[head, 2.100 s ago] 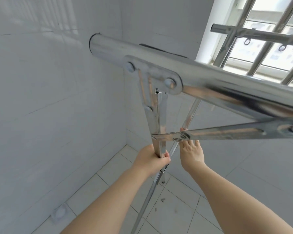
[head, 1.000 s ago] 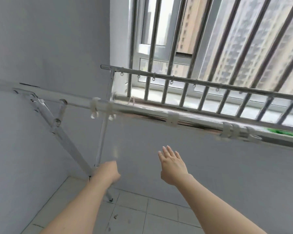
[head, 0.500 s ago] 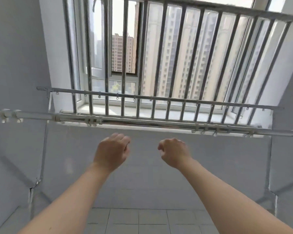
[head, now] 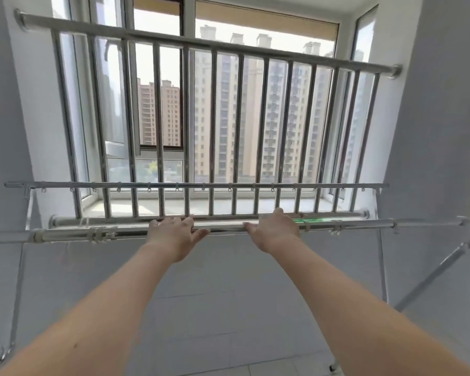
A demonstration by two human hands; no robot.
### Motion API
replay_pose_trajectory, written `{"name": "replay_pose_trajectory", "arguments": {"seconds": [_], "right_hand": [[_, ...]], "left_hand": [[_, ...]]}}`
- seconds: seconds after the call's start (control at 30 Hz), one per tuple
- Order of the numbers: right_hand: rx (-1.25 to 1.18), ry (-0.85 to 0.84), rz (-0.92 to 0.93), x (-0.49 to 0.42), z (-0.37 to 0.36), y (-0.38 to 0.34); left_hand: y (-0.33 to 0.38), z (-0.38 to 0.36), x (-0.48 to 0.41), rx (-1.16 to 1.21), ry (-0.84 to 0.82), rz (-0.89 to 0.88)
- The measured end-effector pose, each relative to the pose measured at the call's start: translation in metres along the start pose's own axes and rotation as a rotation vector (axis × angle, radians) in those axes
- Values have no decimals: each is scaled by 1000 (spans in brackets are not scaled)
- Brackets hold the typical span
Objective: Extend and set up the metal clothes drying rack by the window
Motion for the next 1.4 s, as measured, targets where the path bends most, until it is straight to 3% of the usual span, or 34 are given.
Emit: {"name": "replay_pose_trajectory", "arguments": {"seconds": [0.6, 0.93, 1.07, 1.4], "right_hand": [[-35, -28, -17, 7, -11, 2], [-41, -273, -51, 34, -7, 0], [-41, -180, 61, 46, 11, -25], [-105, -31, 226, 64, 44, -67]], "left_hand": [[0, -5, 0, 68, 55, -47], [-9, -7, 26, 22, -111, -56], [-8, 14, 43, 9, -61, -57], [-2, 46, 65, 228, -10, -62]]}}
Point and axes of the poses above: each hand's wrist, its own x-axis away from the middle knuckle, its own z-axis out of the back of the hand, y = z × x, the point moved 8 cm from there along -x, towards the middle knuckle, and after that the axes turned 10 degrees about -y, right-handed, at the moved point
